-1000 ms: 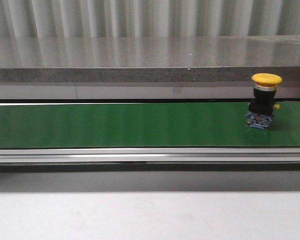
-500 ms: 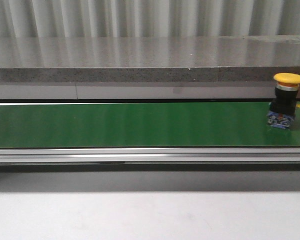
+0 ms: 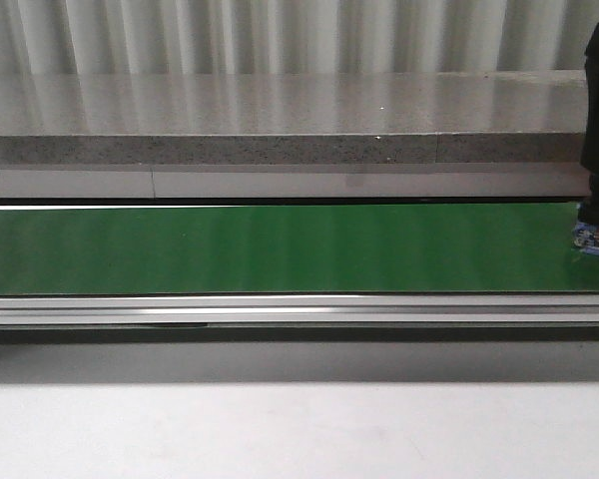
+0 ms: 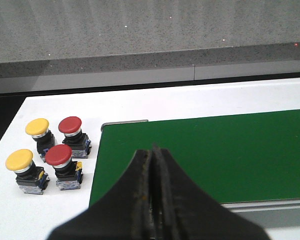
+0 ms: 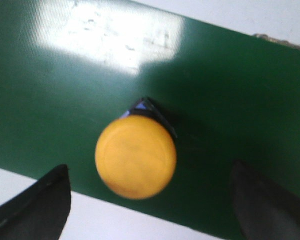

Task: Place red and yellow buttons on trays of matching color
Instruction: 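Move the right gripper onto the yellow button on the belt and grasp, then carry the yellow button into the yellow tray and open the right gripper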

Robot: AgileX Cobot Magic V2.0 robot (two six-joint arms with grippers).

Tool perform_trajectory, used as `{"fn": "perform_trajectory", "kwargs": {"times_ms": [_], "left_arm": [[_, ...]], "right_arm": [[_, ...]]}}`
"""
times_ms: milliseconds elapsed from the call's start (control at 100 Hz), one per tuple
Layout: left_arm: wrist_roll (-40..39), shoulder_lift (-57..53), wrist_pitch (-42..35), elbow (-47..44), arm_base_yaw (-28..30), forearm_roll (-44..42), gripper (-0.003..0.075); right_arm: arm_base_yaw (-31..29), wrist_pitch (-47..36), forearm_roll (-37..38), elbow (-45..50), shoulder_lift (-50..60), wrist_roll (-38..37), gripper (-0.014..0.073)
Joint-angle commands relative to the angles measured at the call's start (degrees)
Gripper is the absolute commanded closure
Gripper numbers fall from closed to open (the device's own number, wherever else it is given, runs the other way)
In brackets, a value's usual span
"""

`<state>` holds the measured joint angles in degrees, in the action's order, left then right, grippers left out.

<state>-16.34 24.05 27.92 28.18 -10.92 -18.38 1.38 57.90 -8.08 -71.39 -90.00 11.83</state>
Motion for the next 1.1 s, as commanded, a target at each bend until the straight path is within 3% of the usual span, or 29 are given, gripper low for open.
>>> {"fn": "perform_trajectory", "kwargs": {"times_ms": [0,80,150,340,440,670,830,1090], "left_arm": [[-0.1,0.3,-4.3,1.4,-0.5,-0.3,0.0740],[-0.1,0.3,-4.3,1.4,-0.5,-0.3,0.0740],[-0.1,0.3,-4.3,1.4,-0.5,-0.3,0.0740],[-0.1,0.3,-4.3,1.4,-0.5,-0.3,0.0740],[-0.1,0.3,-4.3,1.4,-0.5,-0.3,0.0740],[-0.1,0.3,-4.3,1.4,-0.5,-0.3,0.0740],[-0.1,0.3,-4.3,1.4,-0.5,0.1,0.0740],[-0.1,0.3,-4.3,1.4,-0.5,0.1,0.0740]], "right_arm": [[0.1,-4.1,-0.4,-1.2,0.1,0.7,-0.0043],[0.1,-4.9,-0.4,-1.2,-1.2,0.7,-0.0035],[0.0,-4.9,-0.4,-1.2,-1.9,0.7,0.0025],[0.0,-4.4,-0.4,-1.2,-2.1,0.4,0.0415],[0.0,-3.3,-0.4,-1.2,-1.6,0.4,0.0533],[-3.1,-3.8,2.7,-1.3,4.3,-2.7,0.0547],[-12.5,-4.6,6.8,-1.3,8.7,-9.4,0.0547],[-28.0,-9.6,6.8,-1.2,10.1,-15.7,0.0547]]}}
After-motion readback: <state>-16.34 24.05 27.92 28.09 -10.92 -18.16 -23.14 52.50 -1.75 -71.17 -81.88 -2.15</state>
